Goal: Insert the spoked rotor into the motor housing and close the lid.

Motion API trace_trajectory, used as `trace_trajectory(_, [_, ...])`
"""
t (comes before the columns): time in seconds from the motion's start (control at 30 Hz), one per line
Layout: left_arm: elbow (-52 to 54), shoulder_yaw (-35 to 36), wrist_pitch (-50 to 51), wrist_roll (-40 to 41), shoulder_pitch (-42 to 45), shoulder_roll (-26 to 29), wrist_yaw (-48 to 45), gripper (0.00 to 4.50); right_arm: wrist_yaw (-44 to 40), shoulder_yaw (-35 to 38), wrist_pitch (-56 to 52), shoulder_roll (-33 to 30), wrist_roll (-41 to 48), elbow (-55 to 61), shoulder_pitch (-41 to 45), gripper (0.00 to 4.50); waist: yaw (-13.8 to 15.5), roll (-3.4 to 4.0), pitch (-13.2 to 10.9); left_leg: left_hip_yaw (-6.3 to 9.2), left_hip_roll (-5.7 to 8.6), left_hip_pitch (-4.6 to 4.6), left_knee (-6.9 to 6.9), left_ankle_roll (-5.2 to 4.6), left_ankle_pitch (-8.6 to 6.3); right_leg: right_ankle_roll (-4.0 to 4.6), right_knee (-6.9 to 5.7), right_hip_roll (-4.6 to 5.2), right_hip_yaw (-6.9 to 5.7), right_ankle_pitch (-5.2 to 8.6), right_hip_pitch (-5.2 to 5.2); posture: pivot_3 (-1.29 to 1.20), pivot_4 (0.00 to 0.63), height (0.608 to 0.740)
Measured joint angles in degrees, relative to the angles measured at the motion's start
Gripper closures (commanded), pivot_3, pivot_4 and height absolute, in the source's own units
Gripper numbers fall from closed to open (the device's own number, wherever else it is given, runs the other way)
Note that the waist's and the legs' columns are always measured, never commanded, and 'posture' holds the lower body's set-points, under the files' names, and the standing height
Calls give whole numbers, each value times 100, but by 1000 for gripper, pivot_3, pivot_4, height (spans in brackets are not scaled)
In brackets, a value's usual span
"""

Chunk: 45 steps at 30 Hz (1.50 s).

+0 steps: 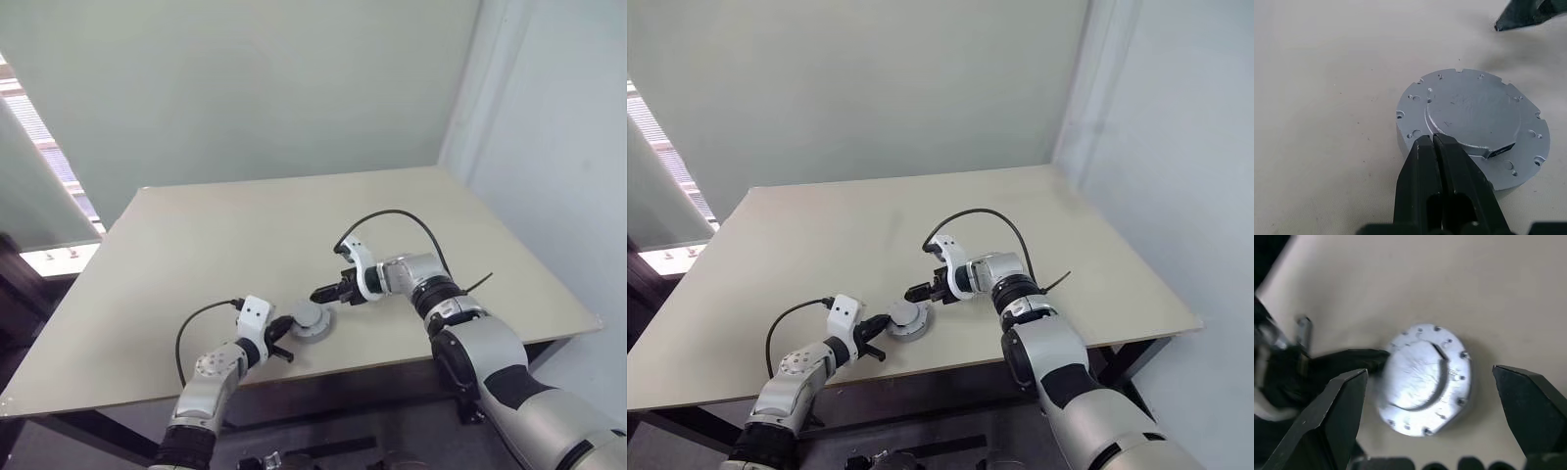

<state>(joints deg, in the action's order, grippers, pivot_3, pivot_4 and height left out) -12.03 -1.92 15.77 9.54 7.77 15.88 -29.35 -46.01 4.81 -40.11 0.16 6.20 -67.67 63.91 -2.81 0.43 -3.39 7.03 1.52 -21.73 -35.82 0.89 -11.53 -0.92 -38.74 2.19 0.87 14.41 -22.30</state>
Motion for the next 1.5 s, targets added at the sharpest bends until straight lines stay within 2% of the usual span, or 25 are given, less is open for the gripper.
trace_trajectory(0.2, [20,2,33,-3,2,9,-23,4500,612,806,-528,-151,577,-205,-298,37,-3,0,0,-10,1,-5,-2,-3,1,0,6,1,8,0,2,0,0,740])
trace_trajectory(0.53, [138,-2,171,-9,-13,46,-38,4500,1639,1689,-621,-26,1196,-404,-584,37,-4,-1,0,-11,0,-8,-1,-6,3,-1,7,1,7,1,0,0,0,740])
trace_trajectory(0.8, [275,-3,276,-33,-70,65,-45,4500,1961,1917,-614,110,1353,-504,-690,37,-6,0,0,-12,-2,-9,-1,-6,3,2,8,0,7,2,0,0,0,740])
trace_trajectory(1.3, [376,15,343,-58,-118,70,-34,4500,1998,2113,-649,355,1537,-505,-797,37,-11,0,0,-13,-5,-9,1,-6,3,10,8,-2,8,7,-4,0,0,740])
trace_trajectory(1.33, [381,15,346,-58,-121,70,-34,4500,2015,2117,-647,354,1549,-505,-799,435,-11,0,0,-12,-6,-9,2,-6,3,10,8,-2,7,7,-4,0,0,740])
trace_trajectory(1.4, [392,15,349,-58,-129,71,-32,4500,2070,2130,-639,346,1557,-516,-828,926,-11,0,-1,-13,-6,-11,3,-6,3,10,8,-2,7,7,-6,0,0,740])
trace_trajectory(1.5, [400,16,356,-59,-142,87,-28,4500,2114,2146,-649,322,1562,-536,-849,2048,-14,0,-1,-13,-6,-15,4,-6,3,10,8,-2,7,7,-10,0,0,740])
